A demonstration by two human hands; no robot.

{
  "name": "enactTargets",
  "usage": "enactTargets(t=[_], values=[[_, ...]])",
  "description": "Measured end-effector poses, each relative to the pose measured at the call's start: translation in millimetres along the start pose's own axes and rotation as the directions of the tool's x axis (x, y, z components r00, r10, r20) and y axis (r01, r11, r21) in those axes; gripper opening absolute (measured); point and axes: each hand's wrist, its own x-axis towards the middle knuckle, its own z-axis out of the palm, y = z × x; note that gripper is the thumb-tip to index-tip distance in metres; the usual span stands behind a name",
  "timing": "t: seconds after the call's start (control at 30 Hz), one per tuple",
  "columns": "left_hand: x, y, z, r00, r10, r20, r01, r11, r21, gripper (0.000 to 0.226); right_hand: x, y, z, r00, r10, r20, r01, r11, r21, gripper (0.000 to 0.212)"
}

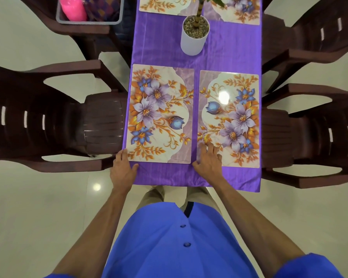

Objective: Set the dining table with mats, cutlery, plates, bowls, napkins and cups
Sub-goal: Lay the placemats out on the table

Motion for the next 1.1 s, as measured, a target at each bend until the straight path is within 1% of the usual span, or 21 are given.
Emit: enactTargets(t=[0.2,0.3,0.37,0.43,0.53,0.63,0.7,0.9,1.03,1.1], values=[[0,-1,0,1.000,0.001,-0.001,-0.001,1.000,-0.001,0.079,-1,3,-3,1.000,-0.023,-0.010,0.023,1.000,0.000,0.072],[0,0,0,1.000,-0.006,0.001,0.006,1.000,-0.001,0.079,1,1,-3,0.997,-0.072,-0.024,0.072,0.997,0.022,0.068],[-1,0,-1,1.000,-0.011,-0.001,0.011,1.000,-0.011,0.079,1,-3,-1,0.993,-0.112,-0.026,0.114,0.992,0.060,0.063],[-3,0,-2,1.000,-0.013,-0.002,0.013,1.000,-0.025,0.079,1,-8,5,0.992,-0.123,-0.010,0.124,0.983,0.132,0.061],[-5,1,-3,1.000,-0.010,0.004,0.010,0.999,-0.031,0.080,-2,-16,11,0.992,-0.115,0.047,0.102,0.971,0.214,0.066],[-5,1,-2,1.000,-0.010,0.018,0.010,1.000,-0.028,0.079,-3,-22,15,0.985,-0.124,0.124,0.103,0.981,0.162,0.083],[-4,-1,-2,1.000,-0.016,0.024,0.017,0.999,-0.035,0.079,-2,-24,15,0.985,-0.114,0.130,0.098,0.987,0.123,0.087],[-2,-9,1,1.000,-0.009,0.011,0.009,1.000,-0.019,0.077,0,-27,16,0.990,-0.103,0.099,0.096,0.993,0.070,0.082],[-1,-13,2,1.000,-0.009,0.008,0.009,1.000,-0.018,0.077,0,-29,18,0.993,-0.101,0.059,0.096,0.993,0.073,0.073],[-2,-15,2,1.000,-0.012,0.000,0.012,0.999,-0.044,0.074,0,-31,17,0.993,-0.105,0.051,0.101,0.992,0.079,0.070]])
